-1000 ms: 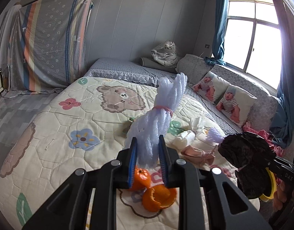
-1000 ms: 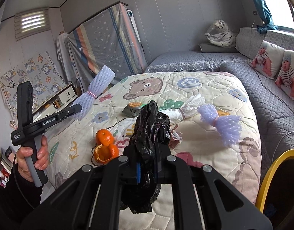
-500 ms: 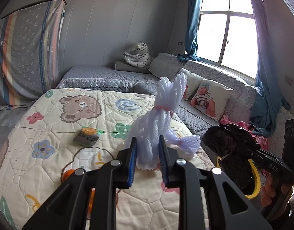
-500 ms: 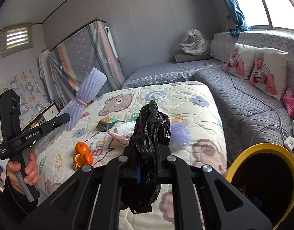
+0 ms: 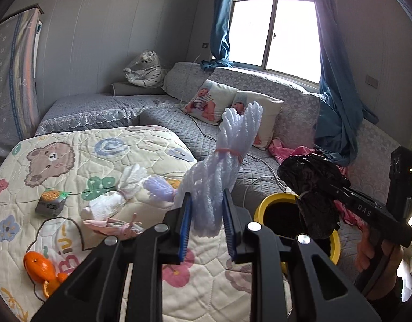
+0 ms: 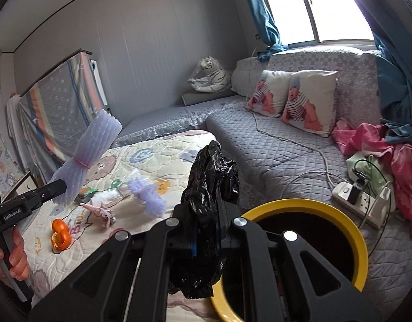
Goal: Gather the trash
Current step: 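Carry the yarn and bag over the yellow-rimmed bin and open both tools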
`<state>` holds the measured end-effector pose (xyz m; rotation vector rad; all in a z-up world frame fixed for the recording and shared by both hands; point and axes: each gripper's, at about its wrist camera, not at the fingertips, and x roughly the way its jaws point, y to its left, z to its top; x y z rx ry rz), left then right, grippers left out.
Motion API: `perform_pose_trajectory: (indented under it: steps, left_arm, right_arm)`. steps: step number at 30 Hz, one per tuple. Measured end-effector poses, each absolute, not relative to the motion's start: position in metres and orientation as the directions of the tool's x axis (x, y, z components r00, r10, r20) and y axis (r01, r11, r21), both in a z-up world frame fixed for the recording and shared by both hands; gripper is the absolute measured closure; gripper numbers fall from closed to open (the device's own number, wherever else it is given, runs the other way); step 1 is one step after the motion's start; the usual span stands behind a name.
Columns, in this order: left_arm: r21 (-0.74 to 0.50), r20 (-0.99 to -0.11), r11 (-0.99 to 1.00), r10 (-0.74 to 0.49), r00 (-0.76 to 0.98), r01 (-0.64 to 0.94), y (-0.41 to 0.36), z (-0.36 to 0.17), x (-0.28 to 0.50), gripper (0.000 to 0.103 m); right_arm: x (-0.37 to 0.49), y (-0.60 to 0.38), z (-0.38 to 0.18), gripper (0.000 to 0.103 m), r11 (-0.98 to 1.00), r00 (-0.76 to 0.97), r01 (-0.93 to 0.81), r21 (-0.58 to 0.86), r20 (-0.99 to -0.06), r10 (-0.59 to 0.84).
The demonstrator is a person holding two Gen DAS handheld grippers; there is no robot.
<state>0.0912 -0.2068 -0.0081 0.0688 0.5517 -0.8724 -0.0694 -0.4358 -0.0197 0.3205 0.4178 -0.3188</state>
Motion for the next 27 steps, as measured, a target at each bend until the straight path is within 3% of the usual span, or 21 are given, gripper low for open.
perform_pose_trajectory:
  steps: [11,27]
  left_arm:
    - [-0.162,-0.557,0.558,-0.732,0.392,0.814,-0.286,-0.036,0.074,0.082]
    - [-0.130,-0.641,0.494,-0.704,0.307,0.860,-0.364,-0.083,0.053,0.082]
  right_arm:
    - [-0.098,-0.476,-0.042,0.095,0.840,0.795,0.507,0.192,-0.480,-0.370]
    - [-0.118,-0.513,-0.084,0.095,0.762,0.717,0.608,0.224,-0.568,-0.405]
